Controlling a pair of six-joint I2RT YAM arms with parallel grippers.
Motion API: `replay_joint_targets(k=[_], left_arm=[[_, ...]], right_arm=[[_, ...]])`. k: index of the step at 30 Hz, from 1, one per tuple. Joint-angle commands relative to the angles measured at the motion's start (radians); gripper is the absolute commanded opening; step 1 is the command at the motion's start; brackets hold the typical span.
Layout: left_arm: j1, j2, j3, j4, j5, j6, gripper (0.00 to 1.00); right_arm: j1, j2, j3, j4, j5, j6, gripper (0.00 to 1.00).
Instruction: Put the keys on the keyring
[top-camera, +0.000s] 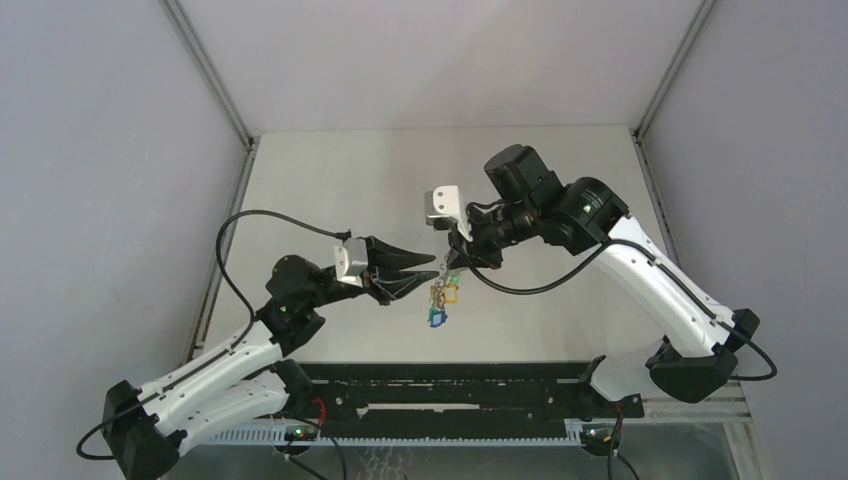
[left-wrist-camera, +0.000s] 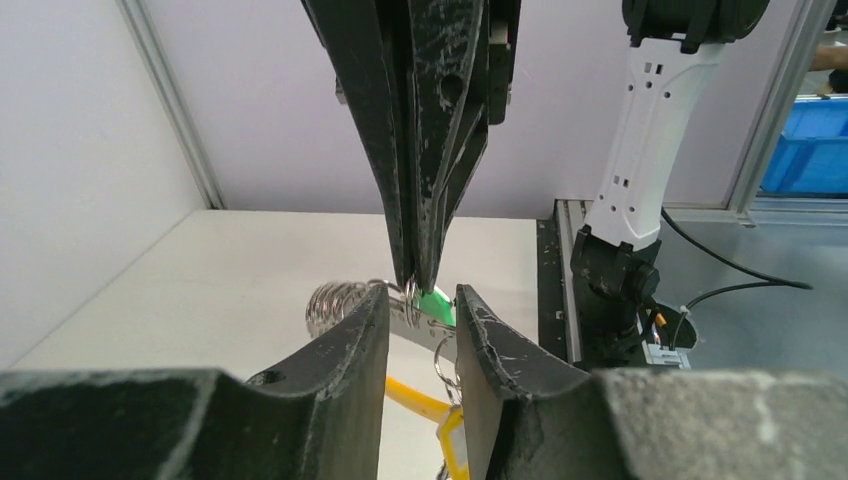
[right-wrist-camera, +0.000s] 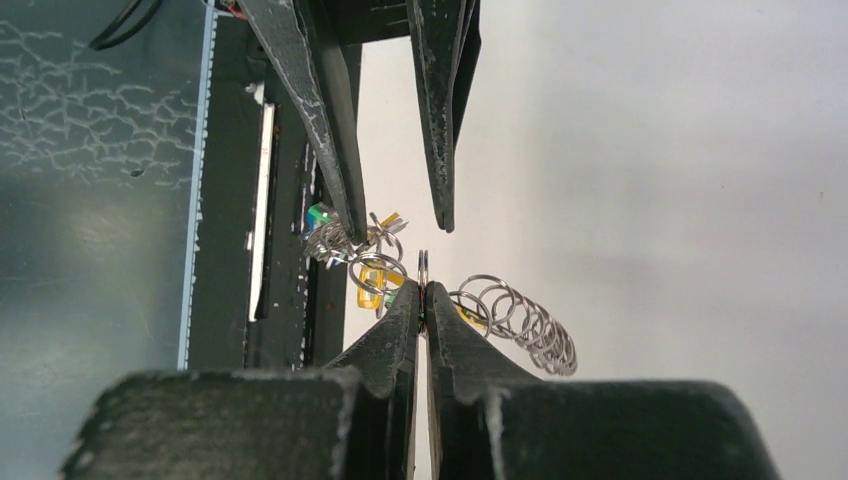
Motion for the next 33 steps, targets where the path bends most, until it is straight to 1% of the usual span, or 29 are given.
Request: replay_joint_targets(k=[1, 4, 8, 25, 33], left_arm=[[-0.001, 0.012, 0.074, -0.004, 0.047, 0.012, 0.34], [0.0, 0.025, 0.085, -0.015, 0.064, 0.012, 0.3], [0.0, 0.039, 0.095, -0.033, 0.074, 0.017, 0.28], [0.0, 0.078, 0.118, -0.061, 0.071, 0.027, 0.29], [0.0, 0.091, 0.13, -0.097, 0.075, 0.041, 0.28]], right_arm=[[0.02, -0.002, 0.058, -0.013, 0.038, -0.042, 0.0], [0.026, 0.001, 0.06, -0.014, 0.041, -0.045, 0.0], [0.029, 0.001, 0.061, -0.014, 0.043, -0.046, 0.0], [0.046, 0.009, 0.068, -0.015, 0.044, -0.052, 0.0], [0.048, 0.005, 0.069, -0.011, 0.046, -0.055, 0.0]])
